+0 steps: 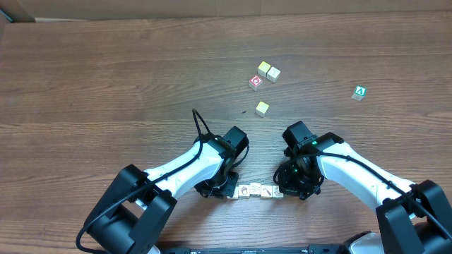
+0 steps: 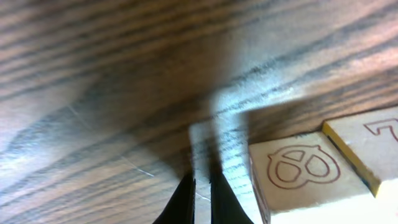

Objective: Flip 5 blocks

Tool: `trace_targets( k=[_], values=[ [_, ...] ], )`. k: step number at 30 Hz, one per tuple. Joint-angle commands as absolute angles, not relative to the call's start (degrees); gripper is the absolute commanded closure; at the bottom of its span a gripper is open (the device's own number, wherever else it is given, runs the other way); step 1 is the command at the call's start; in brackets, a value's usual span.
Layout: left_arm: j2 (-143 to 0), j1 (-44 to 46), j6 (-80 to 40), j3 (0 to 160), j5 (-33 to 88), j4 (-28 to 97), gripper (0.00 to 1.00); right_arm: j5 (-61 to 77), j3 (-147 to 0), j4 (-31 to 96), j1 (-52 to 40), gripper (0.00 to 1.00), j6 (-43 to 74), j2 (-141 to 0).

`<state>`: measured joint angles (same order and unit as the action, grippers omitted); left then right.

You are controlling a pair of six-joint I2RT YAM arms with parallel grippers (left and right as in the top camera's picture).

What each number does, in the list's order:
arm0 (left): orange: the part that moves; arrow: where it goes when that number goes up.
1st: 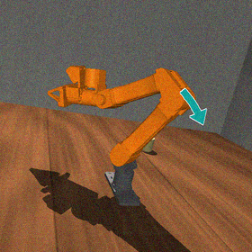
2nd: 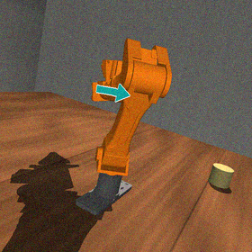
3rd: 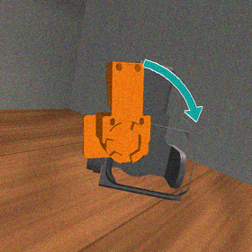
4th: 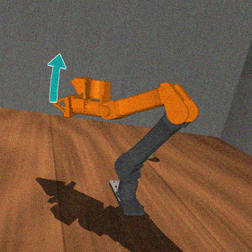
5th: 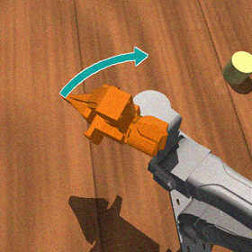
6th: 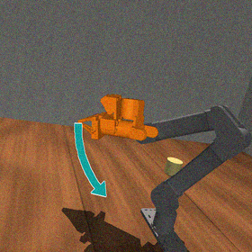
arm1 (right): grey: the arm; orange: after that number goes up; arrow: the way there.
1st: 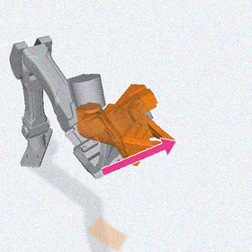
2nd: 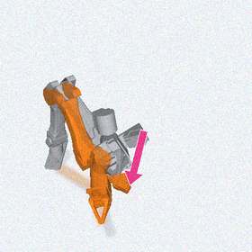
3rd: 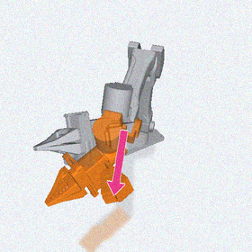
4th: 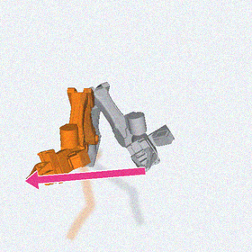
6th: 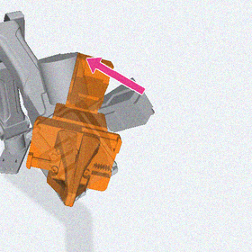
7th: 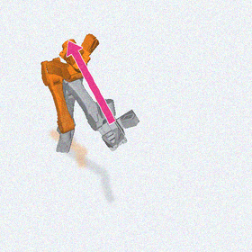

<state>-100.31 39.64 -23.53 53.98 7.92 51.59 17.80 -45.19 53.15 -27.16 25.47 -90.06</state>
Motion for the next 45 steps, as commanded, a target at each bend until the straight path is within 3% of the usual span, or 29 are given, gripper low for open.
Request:
trace_targets(
  k=[1, 16, 45],
  values=[
    [-101.9, 39.4, -22.3, 52.6, 11.3, 51.5, 0.96, 18.4, -45.1, 52.8, -27.6, 0.96, 25.8, -90.2],
    [-101.9, 39.4, -22.7, 52.6, 11.4, 48.9, 0.96, 18.8, -45.1, 53.5, -27.6, 0.96, 26.9, -90.2],
    [-101.9, 39.4, -21.6, 52.6, -2.0, 48.8, 0.96, 21.1, -45.1, 53.9, -28.7, 0.96, 34.0, -90.2]
  ],
)
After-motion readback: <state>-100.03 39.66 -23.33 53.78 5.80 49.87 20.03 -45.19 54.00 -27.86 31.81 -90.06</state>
